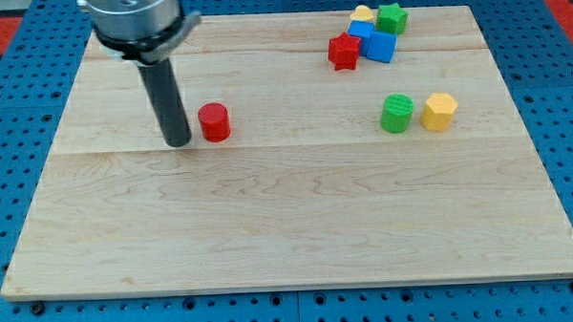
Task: Move the red circle into the red star
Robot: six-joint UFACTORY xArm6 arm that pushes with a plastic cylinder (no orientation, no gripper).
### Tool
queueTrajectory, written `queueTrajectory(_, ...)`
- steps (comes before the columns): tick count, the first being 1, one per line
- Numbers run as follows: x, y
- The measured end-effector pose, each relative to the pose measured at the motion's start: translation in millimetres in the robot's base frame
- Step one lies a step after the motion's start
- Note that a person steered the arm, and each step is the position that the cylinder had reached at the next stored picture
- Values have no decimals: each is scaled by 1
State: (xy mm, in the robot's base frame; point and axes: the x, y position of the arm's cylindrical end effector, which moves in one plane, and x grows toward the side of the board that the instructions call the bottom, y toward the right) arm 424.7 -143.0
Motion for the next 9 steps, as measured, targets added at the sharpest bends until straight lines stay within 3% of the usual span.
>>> queueTrajectory(2, -34, 116)
queueTrajectory(4, -109, 207)
queueTrajectory(5, -115, 213)
queueTrajectory(8, -109, 57)
queueTrajectory(9, -112, 57)
